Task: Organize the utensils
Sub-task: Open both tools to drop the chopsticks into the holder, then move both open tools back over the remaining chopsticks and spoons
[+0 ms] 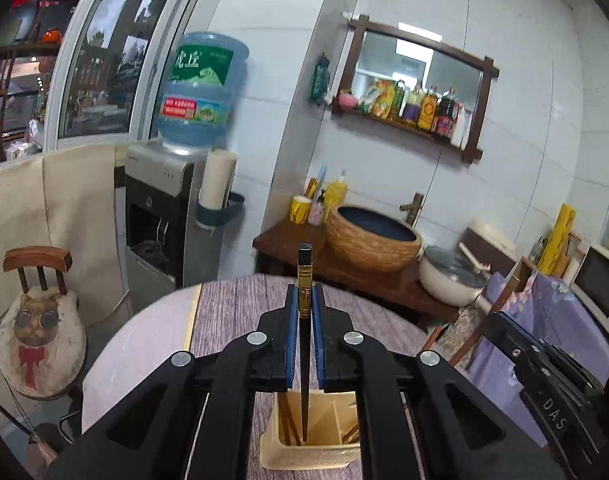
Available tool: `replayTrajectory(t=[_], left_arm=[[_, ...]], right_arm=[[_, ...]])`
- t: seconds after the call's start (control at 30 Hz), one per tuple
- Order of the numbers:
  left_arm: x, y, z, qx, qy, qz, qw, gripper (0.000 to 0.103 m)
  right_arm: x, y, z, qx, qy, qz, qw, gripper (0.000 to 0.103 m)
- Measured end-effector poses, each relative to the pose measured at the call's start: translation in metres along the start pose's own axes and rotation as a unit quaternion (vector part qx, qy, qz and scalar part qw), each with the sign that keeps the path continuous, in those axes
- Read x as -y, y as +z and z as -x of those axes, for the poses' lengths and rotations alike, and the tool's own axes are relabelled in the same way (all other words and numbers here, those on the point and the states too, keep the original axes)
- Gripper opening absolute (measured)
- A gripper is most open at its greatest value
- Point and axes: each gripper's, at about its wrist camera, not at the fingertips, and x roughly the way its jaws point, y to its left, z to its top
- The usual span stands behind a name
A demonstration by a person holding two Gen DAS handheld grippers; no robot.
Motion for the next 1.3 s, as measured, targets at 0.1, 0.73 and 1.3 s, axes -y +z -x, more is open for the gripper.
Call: replayTrajectory(t=[0.1,0.73,1.3], left_arm=[[-0.008,-0.020,-0.013,-0.020,0.002,0.002,0.9998,0.008],[-0.016,-0.063,-0.003,-0.026,0.008,-0.011,0.9996,0.063],[-0.055,-0.166,0.035,-0.046,0.074,0.008,0.9962,0.097]], right_arm=[[0.006,-0.020,-0.019,-0.024,0.001,-0.009,1.000,0.007],[0.028,-0.071,-0.016,-0.024,-0.008,-0.020,0.999,0.070],[0.039,-0.203,0.035,-0.091,-0.071,0.003,0.993,0.097]])
